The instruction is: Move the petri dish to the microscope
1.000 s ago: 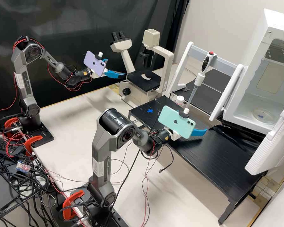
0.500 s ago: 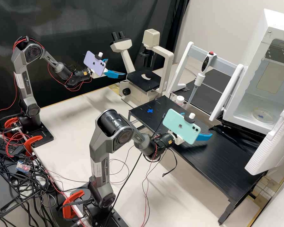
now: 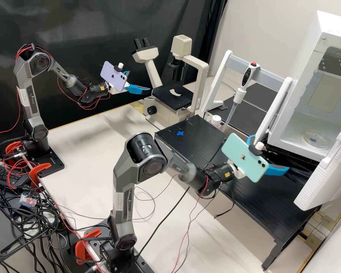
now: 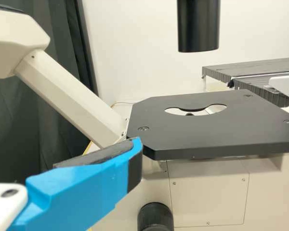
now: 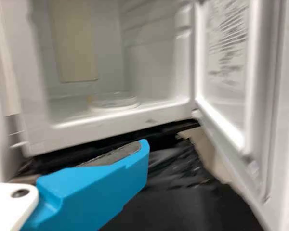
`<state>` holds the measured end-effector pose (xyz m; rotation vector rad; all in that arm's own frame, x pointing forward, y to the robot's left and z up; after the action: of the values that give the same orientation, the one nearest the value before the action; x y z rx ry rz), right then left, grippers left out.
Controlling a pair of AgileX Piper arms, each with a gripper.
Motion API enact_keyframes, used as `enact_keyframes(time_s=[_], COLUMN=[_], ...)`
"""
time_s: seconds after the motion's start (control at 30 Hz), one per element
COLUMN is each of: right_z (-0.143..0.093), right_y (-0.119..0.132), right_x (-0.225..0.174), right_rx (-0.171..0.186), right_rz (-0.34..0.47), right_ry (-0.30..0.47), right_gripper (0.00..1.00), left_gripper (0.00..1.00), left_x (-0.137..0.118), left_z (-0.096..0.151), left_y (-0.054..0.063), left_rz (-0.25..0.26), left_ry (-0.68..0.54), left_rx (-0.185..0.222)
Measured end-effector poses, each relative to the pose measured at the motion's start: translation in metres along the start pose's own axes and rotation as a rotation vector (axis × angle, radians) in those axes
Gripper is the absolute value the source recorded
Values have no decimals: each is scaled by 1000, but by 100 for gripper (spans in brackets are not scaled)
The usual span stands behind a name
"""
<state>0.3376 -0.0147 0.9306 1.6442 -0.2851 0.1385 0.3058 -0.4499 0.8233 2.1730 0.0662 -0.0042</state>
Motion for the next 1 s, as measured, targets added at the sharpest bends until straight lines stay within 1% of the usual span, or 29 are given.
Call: enact_keyframes(time_s=[0.17, 0.27, 0.43, 0.5, 0.57, 0.63, 0.8, 0.9, 1.0], right_z=[7, 8, 5, 3, 0, -2, -14, -18, -20], right_y=[17, 24, 31, 33, 33, 30, 20, 13, 4], right_x=[31, 49, 77, 91, 105, 116, 147, 162, 178], right_rx=[28, 36, 36, 44, 60, 67, 44, 44, 30], right_rz=[43, 51, 53, 46, 36, 18, -31, -51, -75], right_ry=[-63, -84, -84, -84, -84, -82, -71, -77, -91], right_gripper=[100, 100, 100, 100, 100, 100, 100, 100, 100], left_gripper=[100, 100, 100, 100, 100, 100, 100, 100, 100], left_x=[0, 0, 0, 0, 0, 0, 0, 0, 0], left_z=[0, 0, 0, 0, 0, 0, 0, 0, 0], left_y=[0, 0, 0, 0, 0, 0, 0, 0, 0], left_rz=[0, 0, 0, 0, 0, 0, 0, 0, 0], left_ry=[0, 0, 0, 0, 0, 0, 0, 0, 0], left_rx=[0, 0, 0, 0, 0, 0, 0, 0, 0])
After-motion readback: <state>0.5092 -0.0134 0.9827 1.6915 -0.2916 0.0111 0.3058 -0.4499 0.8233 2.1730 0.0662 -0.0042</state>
